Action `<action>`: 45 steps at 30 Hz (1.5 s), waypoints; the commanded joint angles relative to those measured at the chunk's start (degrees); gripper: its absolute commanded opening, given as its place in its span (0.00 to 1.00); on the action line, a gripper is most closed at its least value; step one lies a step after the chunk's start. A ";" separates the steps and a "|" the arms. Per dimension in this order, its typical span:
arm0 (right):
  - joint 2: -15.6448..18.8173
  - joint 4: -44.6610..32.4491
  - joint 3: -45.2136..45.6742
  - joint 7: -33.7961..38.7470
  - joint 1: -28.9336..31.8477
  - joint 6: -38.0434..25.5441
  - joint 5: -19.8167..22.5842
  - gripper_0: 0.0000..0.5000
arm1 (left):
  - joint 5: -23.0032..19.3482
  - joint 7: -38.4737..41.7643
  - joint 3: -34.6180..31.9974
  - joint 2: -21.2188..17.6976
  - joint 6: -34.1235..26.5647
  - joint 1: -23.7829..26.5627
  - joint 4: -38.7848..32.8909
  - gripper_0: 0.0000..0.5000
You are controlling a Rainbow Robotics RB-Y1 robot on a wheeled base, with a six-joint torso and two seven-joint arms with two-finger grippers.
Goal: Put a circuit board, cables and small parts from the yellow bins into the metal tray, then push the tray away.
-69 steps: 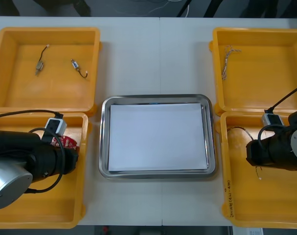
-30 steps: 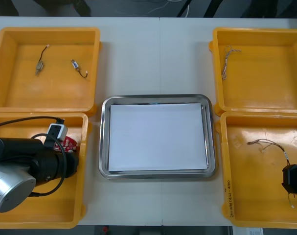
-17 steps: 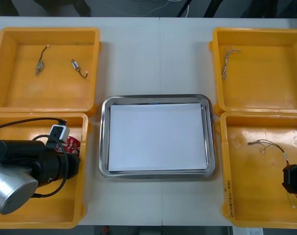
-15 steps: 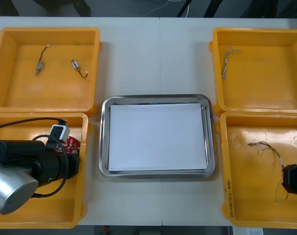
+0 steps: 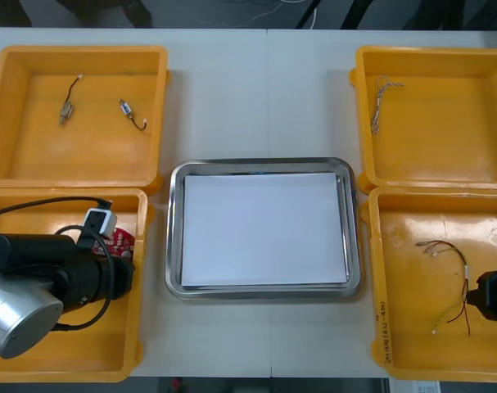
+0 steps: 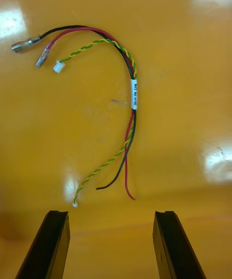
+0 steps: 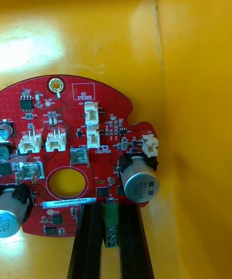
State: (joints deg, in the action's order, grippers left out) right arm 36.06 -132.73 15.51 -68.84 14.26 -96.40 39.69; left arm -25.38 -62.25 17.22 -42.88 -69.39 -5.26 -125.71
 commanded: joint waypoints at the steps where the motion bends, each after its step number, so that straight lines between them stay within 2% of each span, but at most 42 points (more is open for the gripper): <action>1: -0.11 -1.57 2.16 0.72 -5.21 -4.06 -0.84 1.00 | -1.95 3.27 -1.84 -1.86 0.57 -1.68 -0.59 0.00; 7: 0.24 0.28 2.07 0.02 -11.71 -8.10 -1.63 1.00 | -2.83 3.27 -2.90 -1.86 0.66 -1.33 -0.59 0.00; 15: 1.47 5.47 2.07 -4.47 -16.37 -8.10 -0.40 1.00 | -5.55 2.92 -5.01 -1.86 -0.48 -0.54 -1.03 0.00; 17: 2.18 7.40 2.07 -7.19 -17.25 -7.57 -0.31 1.00 | -6.96 2.75 -6.32 -1.86 -1.97 -0.45 -1.82 0.00; 29: 5.08 14.61 2.07 -17.21 -19.18 -4.06 1.27 1.00 | -9.33 2.75 -12.04 -1.95 -11.55 -0.27 -8.85 0.00; 36: 4.64 17.77 1.99 -20.20 -19.18 -2.83 1.97 1.00 | -16.19 2.31 -18.54 -2.91 -17.27 1.22 -11.93 0.00; 45: 3.50 22.87 0.58 -21.43 -19.09 1.13 1.80 1.00 | -25.24 2.48 -24.60 -6.17 -27.64 7.29 -14.04 0.00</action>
State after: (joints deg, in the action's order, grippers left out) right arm 38.93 -111.06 16.06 -87.89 -3.75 -96.65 41.19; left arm -48.47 -62.25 -5.25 -45.77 -94.39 -1.91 -137.46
